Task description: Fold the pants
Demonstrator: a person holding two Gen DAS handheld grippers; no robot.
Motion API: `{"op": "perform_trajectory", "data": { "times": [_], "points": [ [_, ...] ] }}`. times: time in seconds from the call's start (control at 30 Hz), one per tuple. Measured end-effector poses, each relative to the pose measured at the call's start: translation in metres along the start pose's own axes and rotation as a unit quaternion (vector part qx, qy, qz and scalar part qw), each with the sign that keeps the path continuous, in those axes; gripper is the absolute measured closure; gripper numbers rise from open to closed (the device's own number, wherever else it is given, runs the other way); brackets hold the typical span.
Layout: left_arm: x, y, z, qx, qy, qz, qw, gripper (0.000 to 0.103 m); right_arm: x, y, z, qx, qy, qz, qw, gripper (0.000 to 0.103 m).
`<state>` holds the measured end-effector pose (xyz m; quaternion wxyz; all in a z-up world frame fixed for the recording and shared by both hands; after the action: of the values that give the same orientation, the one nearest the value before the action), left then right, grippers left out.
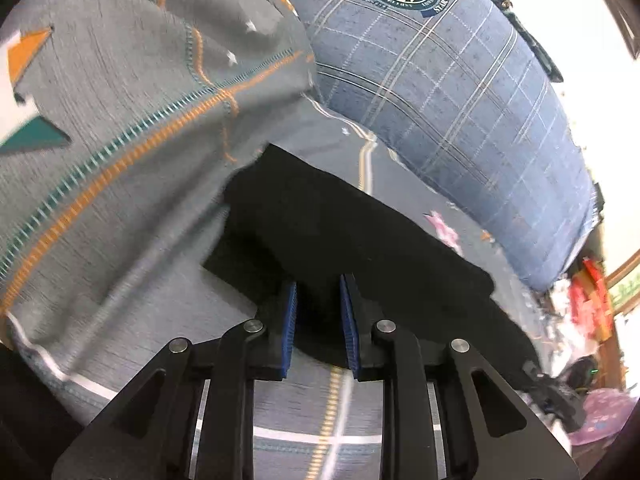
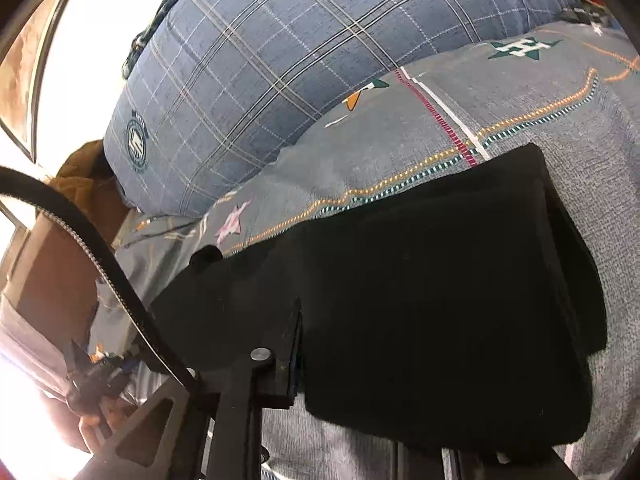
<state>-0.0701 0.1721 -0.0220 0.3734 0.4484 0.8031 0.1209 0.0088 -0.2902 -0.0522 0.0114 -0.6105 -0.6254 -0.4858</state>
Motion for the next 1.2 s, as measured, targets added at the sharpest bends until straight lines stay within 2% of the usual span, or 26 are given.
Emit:
{"op": "perform_trajectory", "data": {
  "times": [0.1,0.3,0.37,0.4,0.43,0.47,0.53,0.57,0.67,0.8,0.9,1.03,1.13,1.2],
  "points": [
    [0.007,-0.005,0.007,0.024,0.011,-0.001,0.9996,0.083,0.006,-0.003,-0.002,0.016,-0.011,-0.024,1.0,0.071],
    [0.017,-0.004,-0.018,-0.017,0.05,0.02,0.9984,0.083,0.008,-0.008,-0.007,0.036,-0.047,-0.05,0.997,0.065],
    [0.021,0.0,-0.022,-0.021,0.06,0.024,0.9977,0.083,0.015,-0.011,-0.01,0.04,-0.048,-0.064,0.996,0.058],
    [0.023,0.001,-0.022,-0.02,0.064,0.024,0.9975,0.083,0.024,-0.015,-0.012,0.044,-0.035,-0.08,0.995,0.056],
    [0.027,0.002,-0.022,-0.019,0.069,0.023,0.9972,0.08,0.032,-0.018,-0.013,0.047,-0.017,-0.094,0.994,0.056],
    [0.03,0.003,-0.021,-0.017,0.073,0.021,0.997,0.072,0.044,-0.023,-0.013,0.052,0.004,-0.115,0.992,0.05],
    [0.035,0.002,-0.017,-0.009,0.068,0.01,0.9976,0.061,0.06,-0.029,-0.01,0.059,0.011,-0.149,0.987,0.045],
    [0.037,0.001,-0.017,-0.007,0.06,0.001,0.9982,0.06,0.072,-0.032,-0.007,0.062,0.018,-0.169,0.984,0.04],
    [0.035,-0.001,-0.01,0.003,0.047,-0.018,0.9987,0.06,0.101,-0.04,0.007,0.073,0.041,-0.208,0.975,0.039],
    [0.032,0.007,-0.004,-0.003,0.046,-0.022,0.9987,0.06,0.123,-0.056,0.026,0.112,0.025,-0.254,0.96,0.039],
    [0.03,0.016,0.001,-0.01,0.046,-0.021,0.9986,0.06,0.119,-0.061,0.023,0.123,0.013,-0.259,0.958,0.039],
    [0.024,0.024,0.013,-0.012,0.058,-0.009,0.9982,0.06,0.132,-0.042,0.014,0.093,0.064,-0.241,0.964,0.039],
    [0.022,0.026,0.016,-0.016,0.055,-0.007,0.9983,0.06,0.138,-0.014,0.034,0.062,0.048,-0.24,0.968,0.039],
    [0.021,0.03,0.014,-0.031,0.031,-0.011,0.999,0.061,0.139,0.011,0.06,0.046,0.049,-0.222,0.973,0.039]
  ]
}}
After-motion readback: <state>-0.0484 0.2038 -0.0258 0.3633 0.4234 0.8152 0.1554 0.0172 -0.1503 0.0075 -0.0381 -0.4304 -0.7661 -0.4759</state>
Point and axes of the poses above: each gripper's, at about its wrist camera, not at the fingertips, and z roughly the way its jaws point, x to its left, y to its top, the point moved 6 cm from there along z, roughly the way its jaws point, and after that the axes turned 2 degrees about y, right-handed, at the moved point
